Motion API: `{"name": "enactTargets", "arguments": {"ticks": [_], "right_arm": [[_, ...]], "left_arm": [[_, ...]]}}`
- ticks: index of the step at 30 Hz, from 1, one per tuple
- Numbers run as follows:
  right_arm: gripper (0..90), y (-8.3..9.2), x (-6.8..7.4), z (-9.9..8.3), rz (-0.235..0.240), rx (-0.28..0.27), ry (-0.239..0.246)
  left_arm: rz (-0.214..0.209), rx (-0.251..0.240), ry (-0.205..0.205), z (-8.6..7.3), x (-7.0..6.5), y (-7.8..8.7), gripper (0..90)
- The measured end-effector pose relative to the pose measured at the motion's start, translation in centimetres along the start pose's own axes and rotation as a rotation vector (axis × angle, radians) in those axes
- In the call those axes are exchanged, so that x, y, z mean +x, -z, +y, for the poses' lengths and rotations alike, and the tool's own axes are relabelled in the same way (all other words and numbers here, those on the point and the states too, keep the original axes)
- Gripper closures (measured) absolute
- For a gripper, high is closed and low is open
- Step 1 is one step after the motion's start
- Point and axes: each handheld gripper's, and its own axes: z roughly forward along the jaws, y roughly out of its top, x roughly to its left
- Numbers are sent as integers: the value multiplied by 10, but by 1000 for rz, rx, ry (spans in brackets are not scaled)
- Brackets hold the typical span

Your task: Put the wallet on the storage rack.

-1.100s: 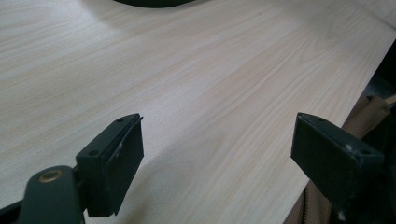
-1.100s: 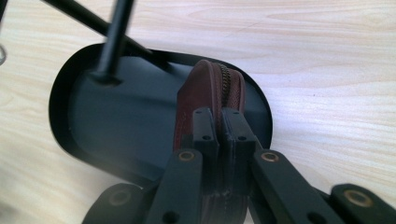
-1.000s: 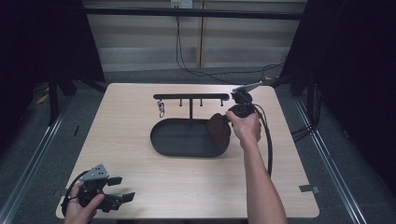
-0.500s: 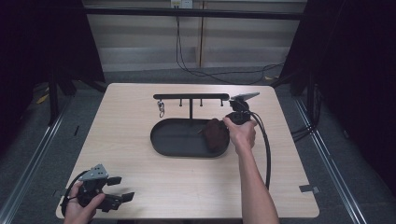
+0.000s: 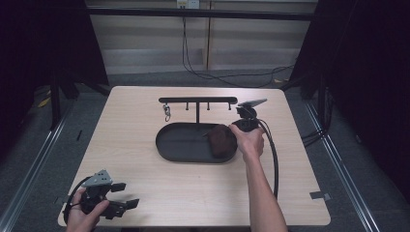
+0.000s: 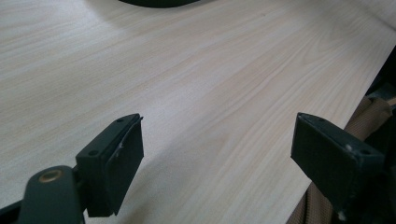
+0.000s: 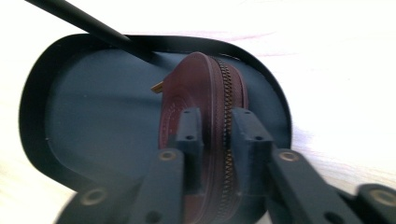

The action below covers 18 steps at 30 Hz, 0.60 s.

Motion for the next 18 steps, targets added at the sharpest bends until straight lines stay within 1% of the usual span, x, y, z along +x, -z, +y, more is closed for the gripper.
{"name": "enactTargets", "arguments": {"ticks": [1,2,3,5,6,7,9,10,14,18], "right_arm": [[703,2,-1,0,1,-5,3],[674,4,-1,0,7,-11,1],[668,5,-2,1,-9,-9,6],[667,8,-3,1,4,-5,8],[666,9,-3,1,-3,-7,14],[661,11,-3,1,-5,-12,15],[641,15,-5,1,5,-27,17],[625,16,-6,0,1,-30,26],[517,21,-8,-2,-1,-31,53],[444,29,-2,-4,13,-47,121]], "left_arm": [[2,1,1,0,0,0,169],[7,1,-2,0,0,-1,169],[5,1,-2,1,0,-1,169],[2,3,-5,1,0,-1,169],[1,3,-5,1,0,-1,169],[7,2,-5,1,0,-1,169],[9,1,-5,0,0,-1,169],[5,-2,-2,0,0,0,169],[6,-1,-2,1,0,0,169],[6,-2,2,0,0,0,169]]}}
